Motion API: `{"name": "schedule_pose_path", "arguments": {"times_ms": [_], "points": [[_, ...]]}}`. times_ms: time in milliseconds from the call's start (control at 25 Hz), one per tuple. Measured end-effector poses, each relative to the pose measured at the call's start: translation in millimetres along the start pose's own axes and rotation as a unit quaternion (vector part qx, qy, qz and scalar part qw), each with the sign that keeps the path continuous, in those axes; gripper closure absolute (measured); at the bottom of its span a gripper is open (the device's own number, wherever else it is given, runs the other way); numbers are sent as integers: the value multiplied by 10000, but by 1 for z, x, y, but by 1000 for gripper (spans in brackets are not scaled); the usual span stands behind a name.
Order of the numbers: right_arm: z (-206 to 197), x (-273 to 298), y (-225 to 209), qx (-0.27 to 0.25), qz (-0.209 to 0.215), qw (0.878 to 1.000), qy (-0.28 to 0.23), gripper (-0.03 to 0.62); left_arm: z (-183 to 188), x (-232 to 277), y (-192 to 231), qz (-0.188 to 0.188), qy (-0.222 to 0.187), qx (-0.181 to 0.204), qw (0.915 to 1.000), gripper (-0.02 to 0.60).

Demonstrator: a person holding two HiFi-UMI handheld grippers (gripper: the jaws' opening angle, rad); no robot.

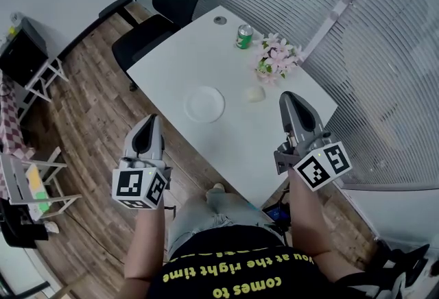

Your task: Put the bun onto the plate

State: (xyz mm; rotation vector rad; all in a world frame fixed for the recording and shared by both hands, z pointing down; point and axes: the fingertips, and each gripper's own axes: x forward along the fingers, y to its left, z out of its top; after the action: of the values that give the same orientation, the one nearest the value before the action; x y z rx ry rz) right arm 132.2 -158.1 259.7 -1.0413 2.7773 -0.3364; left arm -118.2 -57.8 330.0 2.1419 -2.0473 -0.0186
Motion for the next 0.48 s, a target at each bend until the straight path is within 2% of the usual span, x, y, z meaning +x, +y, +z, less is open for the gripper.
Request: {"name": "schedule_pose_path", "arguments": {"times_ms": [480], "points": [[-3,8,-4,40,44,10000,-12,591,-3,15,-4,-66,64,-14,10000,581]]}}
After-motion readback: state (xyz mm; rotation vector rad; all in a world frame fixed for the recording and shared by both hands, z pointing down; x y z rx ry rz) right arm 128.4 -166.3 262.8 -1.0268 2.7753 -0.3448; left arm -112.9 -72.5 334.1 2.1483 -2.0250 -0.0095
